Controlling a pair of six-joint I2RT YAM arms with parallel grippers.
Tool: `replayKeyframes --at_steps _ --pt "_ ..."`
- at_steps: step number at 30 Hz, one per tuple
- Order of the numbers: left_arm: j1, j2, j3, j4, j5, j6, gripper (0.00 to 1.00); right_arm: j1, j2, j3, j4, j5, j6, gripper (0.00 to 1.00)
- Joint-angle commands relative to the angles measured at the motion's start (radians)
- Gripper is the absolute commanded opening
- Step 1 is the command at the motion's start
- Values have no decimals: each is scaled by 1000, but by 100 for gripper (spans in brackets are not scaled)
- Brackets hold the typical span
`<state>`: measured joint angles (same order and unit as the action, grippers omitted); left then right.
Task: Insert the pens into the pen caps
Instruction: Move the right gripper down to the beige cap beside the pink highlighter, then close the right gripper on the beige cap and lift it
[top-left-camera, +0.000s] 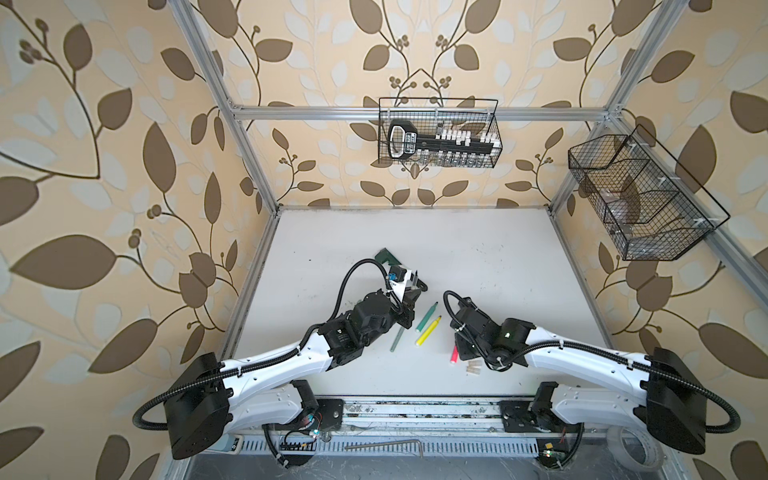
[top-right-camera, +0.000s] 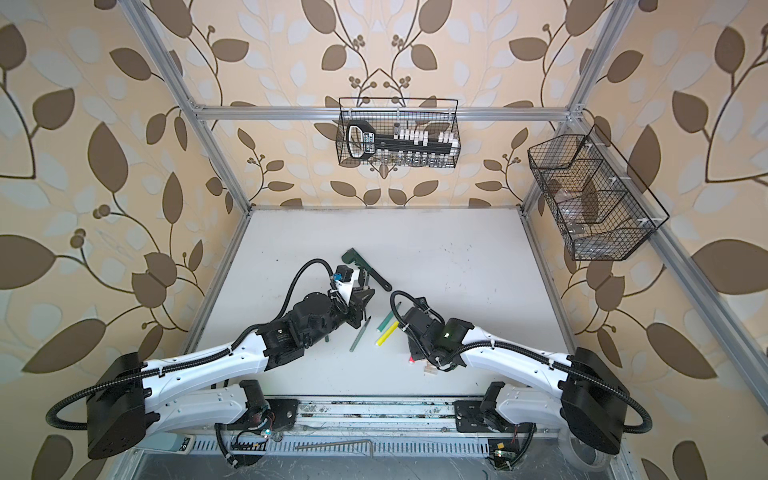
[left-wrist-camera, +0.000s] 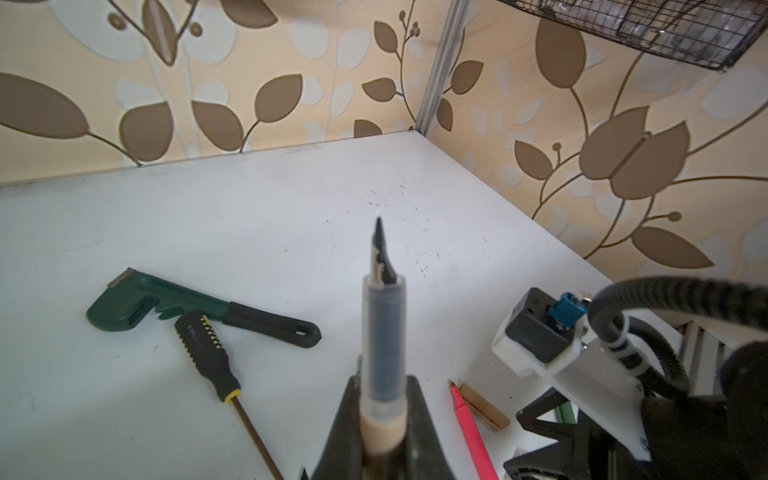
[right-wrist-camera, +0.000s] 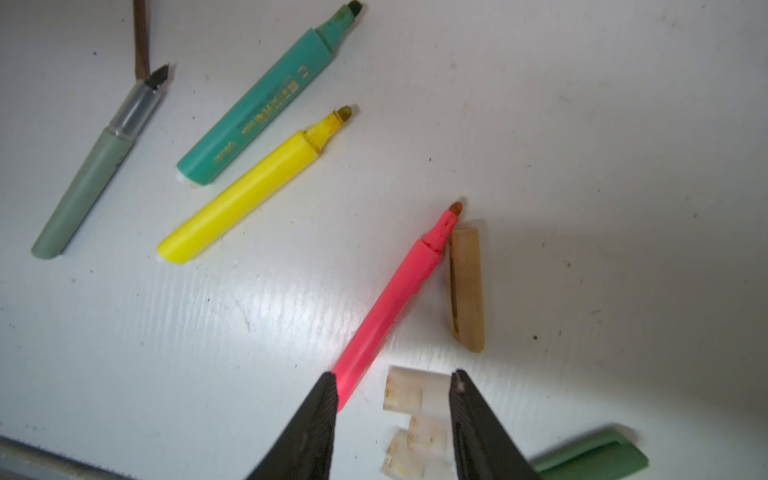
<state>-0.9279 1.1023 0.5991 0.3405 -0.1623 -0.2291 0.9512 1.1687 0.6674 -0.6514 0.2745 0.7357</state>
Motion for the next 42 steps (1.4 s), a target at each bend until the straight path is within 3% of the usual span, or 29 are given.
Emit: replayKeyframes --at_steps 1,6,9,16,34,42 --pt "6 -9 -12 87 125 36 0 14 -58 5 -96 58 57 47" --pt "7 7 -11 107 175 40 0 0 -88 -15 -83 64 51 42" --pt "6 13 -9 115 228 49 0 -29 -63 -25 -48 40 31 36" --pt "6 2 -18 135 284 62 0 -115 37 -56 41 -34 -23 32" --pt "6 2 -10 117 257 59 0 -223 167 -94 124 -39 -81 29" --pt "6 -8 -10 114 253 57 0 -328 198 -90 152 -47 -115 29"
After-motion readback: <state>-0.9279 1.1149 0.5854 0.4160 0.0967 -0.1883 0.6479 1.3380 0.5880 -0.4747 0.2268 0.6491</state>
